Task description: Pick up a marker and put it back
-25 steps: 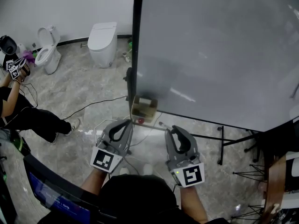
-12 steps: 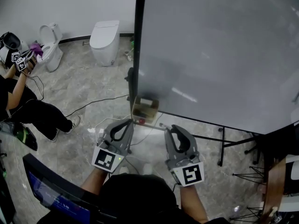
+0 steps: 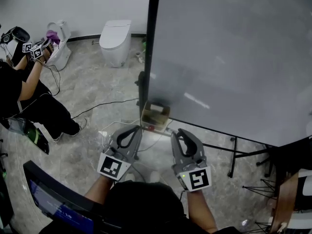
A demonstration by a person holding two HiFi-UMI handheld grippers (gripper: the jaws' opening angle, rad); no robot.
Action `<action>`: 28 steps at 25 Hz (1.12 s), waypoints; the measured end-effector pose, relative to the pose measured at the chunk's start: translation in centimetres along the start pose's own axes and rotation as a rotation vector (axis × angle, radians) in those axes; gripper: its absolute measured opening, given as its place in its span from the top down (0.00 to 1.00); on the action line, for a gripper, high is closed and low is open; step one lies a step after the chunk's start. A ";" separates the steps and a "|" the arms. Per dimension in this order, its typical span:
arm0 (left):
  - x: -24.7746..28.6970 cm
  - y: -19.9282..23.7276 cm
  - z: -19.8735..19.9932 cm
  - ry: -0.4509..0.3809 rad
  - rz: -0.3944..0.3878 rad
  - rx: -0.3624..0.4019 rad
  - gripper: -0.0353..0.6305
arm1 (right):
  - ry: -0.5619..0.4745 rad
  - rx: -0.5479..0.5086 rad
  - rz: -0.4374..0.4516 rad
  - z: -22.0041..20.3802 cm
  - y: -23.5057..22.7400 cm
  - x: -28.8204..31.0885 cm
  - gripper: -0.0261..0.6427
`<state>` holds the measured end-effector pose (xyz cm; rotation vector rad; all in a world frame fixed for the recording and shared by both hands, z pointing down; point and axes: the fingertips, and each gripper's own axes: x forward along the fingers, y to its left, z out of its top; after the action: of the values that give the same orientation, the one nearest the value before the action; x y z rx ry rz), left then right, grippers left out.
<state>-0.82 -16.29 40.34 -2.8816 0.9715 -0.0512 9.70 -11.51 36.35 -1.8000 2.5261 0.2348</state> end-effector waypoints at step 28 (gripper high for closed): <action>-2.0 2.1 -1.5 0.061 0.163 -0.025 0.94 | 0.117 0.064 0.126 -9.6 -0.3 6.4 0.85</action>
<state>-3.76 -16.88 41.61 -2.8265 1.2235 -0.1154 8.51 -18.95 45.08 -1.6810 2.6963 0.0522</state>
